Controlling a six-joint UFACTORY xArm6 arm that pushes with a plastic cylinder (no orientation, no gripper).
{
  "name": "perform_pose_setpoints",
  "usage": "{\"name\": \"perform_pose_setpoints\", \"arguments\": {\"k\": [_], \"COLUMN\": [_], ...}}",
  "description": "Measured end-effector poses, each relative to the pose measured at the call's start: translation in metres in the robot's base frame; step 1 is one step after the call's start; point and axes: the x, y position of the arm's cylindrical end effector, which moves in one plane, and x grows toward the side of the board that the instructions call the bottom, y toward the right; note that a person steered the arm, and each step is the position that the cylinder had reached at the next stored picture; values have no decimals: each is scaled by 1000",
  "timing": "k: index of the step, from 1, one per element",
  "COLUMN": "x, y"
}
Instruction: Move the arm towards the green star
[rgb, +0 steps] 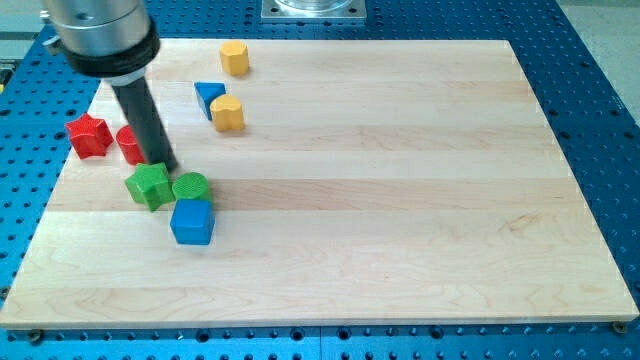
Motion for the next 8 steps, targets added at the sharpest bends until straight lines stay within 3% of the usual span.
{"name": "perform_pose_setpoints", "arguments": {"k": [2,5,7,8], "x": [-19,-4,128,160], "y": [-39,95,99,55]}}
